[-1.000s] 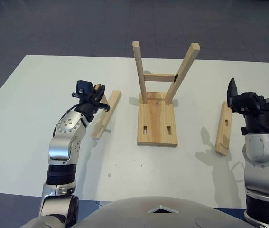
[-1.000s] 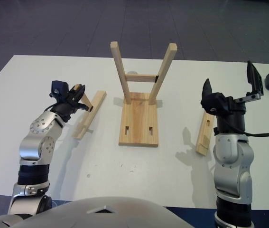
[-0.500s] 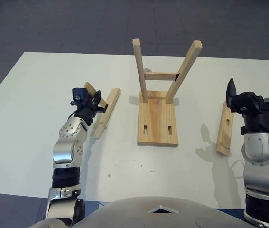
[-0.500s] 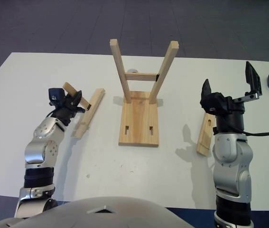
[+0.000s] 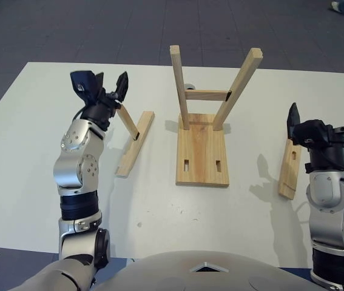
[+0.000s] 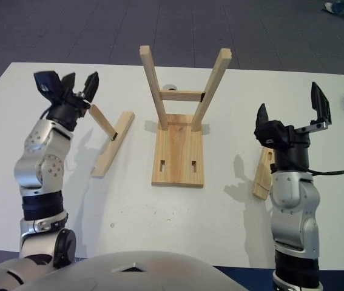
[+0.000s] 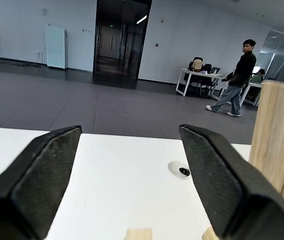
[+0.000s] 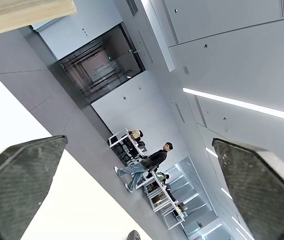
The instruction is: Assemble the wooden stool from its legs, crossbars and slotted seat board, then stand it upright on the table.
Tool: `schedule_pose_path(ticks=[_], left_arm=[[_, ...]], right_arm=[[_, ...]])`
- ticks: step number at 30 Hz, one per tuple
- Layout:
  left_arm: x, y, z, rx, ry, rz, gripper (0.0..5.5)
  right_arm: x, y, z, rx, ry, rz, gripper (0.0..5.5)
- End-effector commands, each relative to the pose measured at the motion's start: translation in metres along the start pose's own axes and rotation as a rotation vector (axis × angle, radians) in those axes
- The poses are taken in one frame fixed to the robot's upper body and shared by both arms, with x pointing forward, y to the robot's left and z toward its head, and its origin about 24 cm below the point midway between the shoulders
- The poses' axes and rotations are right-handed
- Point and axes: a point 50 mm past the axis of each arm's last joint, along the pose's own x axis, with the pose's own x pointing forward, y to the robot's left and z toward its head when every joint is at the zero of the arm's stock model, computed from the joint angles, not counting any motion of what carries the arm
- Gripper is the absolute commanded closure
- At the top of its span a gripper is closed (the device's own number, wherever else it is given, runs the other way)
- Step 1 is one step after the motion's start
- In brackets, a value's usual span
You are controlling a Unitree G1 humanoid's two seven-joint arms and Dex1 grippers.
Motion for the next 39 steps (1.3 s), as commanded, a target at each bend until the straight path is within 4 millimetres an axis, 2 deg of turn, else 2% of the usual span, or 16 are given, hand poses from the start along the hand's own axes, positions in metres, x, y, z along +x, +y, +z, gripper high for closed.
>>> schedule_pose_path(ticks=[1, 4, 12, 18, 24, 30, 36, 39], left_arm=[[0.013, -0.002, 0.042, -0.010, -0.098, -0.037, 1.50], [0.019, 0.000, 0.053, -0.041, -0.100, -0.043, 1.95], [0.014, -0.002, 0.012, -0.042, 0.088, -0.091, 3.42], [0.011, -0.006, 0.003, -0.041, 0.109, -0.101, 4.42], [0.011, 0.000, -0.007, 0.009, 0.121, -0.070, 5.40], [0.015, 0.002, 0.004, 0.008, 0.072, -0.060, 5.46], [0.023, 0.000, 0.036, 0.005, -0.070, -0.068, 5.46], [0.024, 0.003, 0.026, -0.002, -0.041, -0.063, 5.46]], right_arm=[[-0.003, 0.001, -0.002, -0.003, 0.010, 0.003, 0.10], [-0.003, 0.001, -0.002, -0.004, 0.012, 0.001, 0.10], [-0.004, 0.002, -0.002, 0.000, 0.016, -0.002, 0.10], [-0.003, 0.002, -0.001, 0.001, 0.011, 0.001, 0.10], [-0.003, 0.003, -0.001, 0.004, 0.007, 0.004, 0.10], [-0.002, 0.001, -0.001, -0.001, 0.004, 0.000, 0.10], [0.000, -0.001, -0.001, -0.001, -0.001, -0.001, 0.10], [0.000, -0.001, -0.001, -0.001, -0.001, -0.002, 0.10]])
